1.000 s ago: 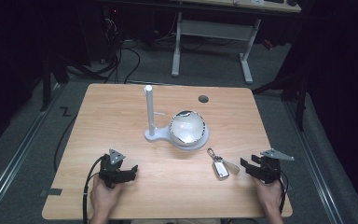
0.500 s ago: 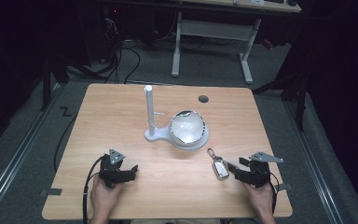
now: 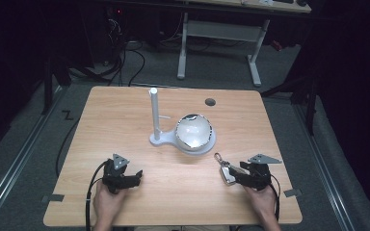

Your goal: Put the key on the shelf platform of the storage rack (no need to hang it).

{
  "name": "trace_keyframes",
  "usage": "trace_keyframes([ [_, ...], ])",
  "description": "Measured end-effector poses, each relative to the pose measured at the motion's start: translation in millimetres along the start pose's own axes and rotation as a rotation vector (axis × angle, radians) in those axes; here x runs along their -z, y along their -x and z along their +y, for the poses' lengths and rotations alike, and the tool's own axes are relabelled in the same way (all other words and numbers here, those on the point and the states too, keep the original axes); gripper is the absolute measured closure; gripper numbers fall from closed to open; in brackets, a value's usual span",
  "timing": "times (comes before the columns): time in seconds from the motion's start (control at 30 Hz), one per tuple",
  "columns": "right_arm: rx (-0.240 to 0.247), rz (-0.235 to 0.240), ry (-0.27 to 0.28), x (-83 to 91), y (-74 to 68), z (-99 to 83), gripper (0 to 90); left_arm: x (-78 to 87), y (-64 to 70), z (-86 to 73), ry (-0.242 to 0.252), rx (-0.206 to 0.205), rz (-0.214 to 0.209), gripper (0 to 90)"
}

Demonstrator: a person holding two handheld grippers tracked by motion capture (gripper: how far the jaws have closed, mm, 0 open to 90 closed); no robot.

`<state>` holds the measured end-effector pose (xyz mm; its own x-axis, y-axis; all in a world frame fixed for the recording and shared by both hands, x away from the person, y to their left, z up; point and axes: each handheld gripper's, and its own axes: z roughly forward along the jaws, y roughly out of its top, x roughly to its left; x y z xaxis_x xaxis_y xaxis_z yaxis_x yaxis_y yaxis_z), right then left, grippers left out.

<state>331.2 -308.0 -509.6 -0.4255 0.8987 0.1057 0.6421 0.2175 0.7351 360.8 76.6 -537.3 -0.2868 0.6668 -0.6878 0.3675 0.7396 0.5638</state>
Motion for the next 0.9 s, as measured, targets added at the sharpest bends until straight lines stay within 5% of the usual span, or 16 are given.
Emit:
trace_keyframes([
  [0.9, -0.002, -0.017, -0.035, -4.1, 11.0, -0.7, 62.4, -0.1, -0.2, 0.2, 0.001, -0.002, -0.001, 16.7],
])
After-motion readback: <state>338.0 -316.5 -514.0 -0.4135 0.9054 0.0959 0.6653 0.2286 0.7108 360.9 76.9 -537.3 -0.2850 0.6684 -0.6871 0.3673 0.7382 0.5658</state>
